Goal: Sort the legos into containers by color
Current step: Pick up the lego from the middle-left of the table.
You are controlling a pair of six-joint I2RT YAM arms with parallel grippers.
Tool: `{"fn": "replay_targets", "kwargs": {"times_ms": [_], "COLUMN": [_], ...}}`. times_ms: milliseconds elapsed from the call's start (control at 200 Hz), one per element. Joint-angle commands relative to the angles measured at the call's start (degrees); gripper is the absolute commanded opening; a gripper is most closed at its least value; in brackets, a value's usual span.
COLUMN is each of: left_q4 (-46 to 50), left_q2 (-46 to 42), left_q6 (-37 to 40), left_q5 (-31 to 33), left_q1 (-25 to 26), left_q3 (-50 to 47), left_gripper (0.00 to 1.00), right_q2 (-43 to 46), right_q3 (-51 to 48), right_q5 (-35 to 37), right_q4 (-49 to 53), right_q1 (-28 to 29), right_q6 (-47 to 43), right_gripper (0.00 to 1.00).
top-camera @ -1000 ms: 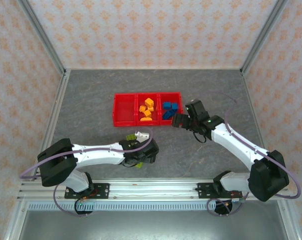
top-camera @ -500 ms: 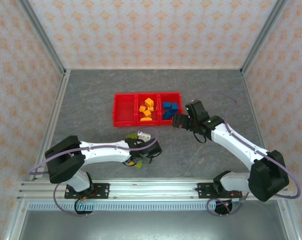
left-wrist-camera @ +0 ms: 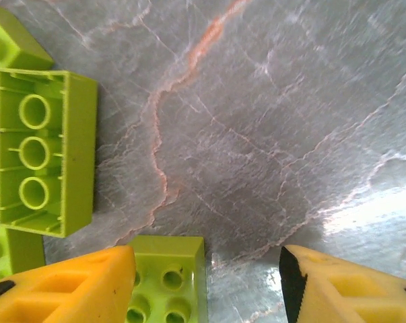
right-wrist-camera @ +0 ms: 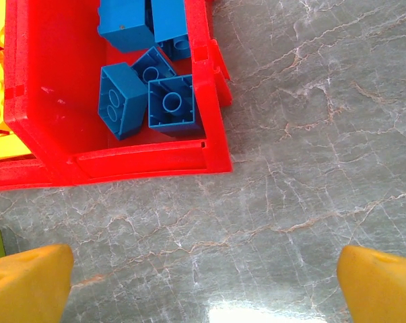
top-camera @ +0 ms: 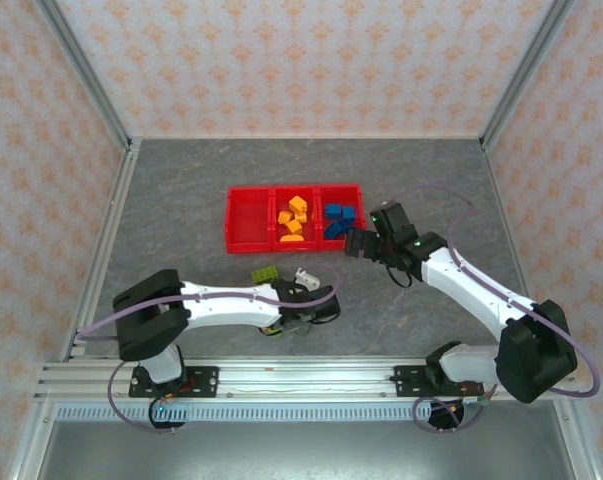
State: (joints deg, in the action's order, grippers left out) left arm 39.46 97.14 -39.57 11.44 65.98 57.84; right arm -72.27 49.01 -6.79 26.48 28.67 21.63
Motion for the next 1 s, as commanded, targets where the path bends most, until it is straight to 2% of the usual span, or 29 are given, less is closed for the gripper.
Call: {"fn": "replay_targets", "kwargs": {"times_ms": [0, 481, 811, 996], "left_q4": [4.4, 10.1, 8.7, 5.2], "left_q2": [2.2, -1.5, 1.5, 2.7], "left_q6": [1.6, -2.1, -1.6, 0.1], "left_q5": [2.1, 6.6, 4.5, 1.5], "left_q1": [0.0, -0.1, -0.5, -2.6], "left_q3": [1.5, 3.6, 1.4, -0.8], "left_gripper": [0.62, 0.63, 0.62, 0.59], "right_q2": [0.0, 0.0, -0.3, 0.5], "right_q3": [-0.3, -1.4, -1.5, -1.8], "right_q5": [2.4, 2.7, 2.2, 2.7], "right_q4": [0.3, 0.0, 0.0, 0.4], "right_q1": [-0.3, -0.3, -0.3, -0.3], "right_q6": [-0.3, -0.4, 0.0, -0.1], "right_gripper": [1.0, 1.0, 1.0, 1.0]}}
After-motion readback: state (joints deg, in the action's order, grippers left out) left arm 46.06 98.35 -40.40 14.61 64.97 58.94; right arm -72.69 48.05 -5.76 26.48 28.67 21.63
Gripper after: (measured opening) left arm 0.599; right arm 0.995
